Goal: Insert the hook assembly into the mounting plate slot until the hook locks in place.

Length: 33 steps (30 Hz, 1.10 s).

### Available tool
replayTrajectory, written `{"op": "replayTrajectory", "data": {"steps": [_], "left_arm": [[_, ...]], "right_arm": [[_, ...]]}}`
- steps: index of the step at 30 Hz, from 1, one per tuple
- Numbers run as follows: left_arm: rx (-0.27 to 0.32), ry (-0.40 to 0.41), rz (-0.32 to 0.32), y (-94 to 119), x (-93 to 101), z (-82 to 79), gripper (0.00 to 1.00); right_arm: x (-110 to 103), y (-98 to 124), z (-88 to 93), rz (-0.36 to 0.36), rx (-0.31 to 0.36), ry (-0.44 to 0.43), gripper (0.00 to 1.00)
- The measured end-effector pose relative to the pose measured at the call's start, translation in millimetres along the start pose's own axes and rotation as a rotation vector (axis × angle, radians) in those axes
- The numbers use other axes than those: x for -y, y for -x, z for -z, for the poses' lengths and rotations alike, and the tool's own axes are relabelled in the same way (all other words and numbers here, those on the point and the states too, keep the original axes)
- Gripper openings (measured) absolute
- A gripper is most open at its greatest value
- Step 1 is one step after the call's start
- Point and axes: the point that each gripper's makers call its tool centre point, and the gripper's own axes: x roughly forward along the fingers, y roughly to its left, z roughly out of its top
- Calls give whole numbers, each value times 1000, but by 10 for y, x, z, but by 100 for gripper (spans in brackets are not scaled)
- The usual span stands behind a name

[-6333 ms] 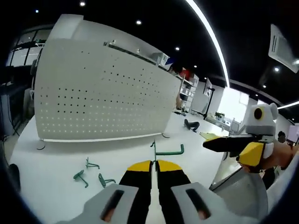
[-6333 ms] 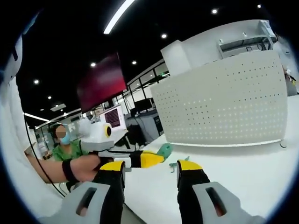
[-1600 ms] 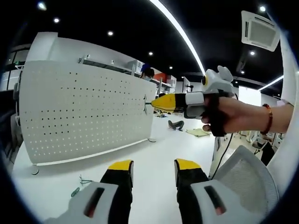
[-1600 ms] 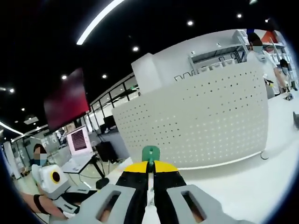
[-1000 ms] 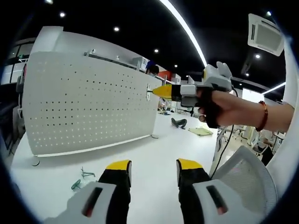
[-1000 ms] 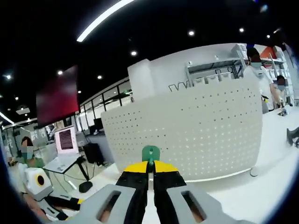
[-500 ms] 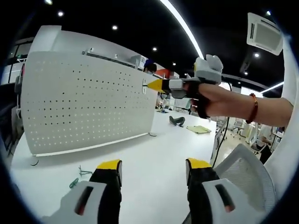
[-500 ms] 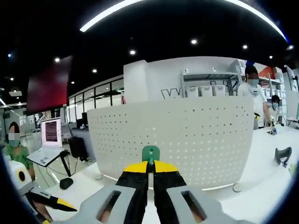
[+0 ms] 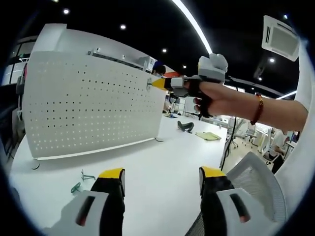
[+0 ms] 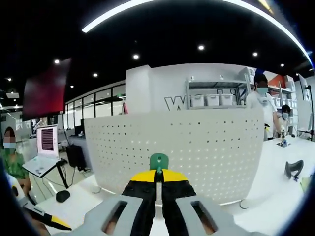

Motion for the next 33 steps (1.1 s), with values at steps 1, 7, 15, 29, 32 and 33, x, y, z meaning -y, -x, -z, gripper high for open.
{"op": "replayTrajectory", "data": {"steps": [1, 7, 15, 29, 32, 33], "left_arm": [[-1, -5, -3, 10, 3, -2, 62], [-15, -20, -10, 51, -15, 19, 62], [-22, -31, -17, 102, -46, 25, 61], [-9, -27, -21, 82, -67, 25, 59], [-13, -23, -18, 72, -58, 35, 60], [-11, -25, -17, 69, -57, 32, 60]], "right_arm": [[4, -3, -9, 1, 2, 0, 1], [68, -50, -73, 19, 11, 14, 1], [139, -143, -137, 33, 19, 2, 1], [291, -294, -223, 65, 18, 7, 1], [315, -321, -245, 71, 22, 5, 1], [321, -333, -257, 73, 23, 6, 1]]}}
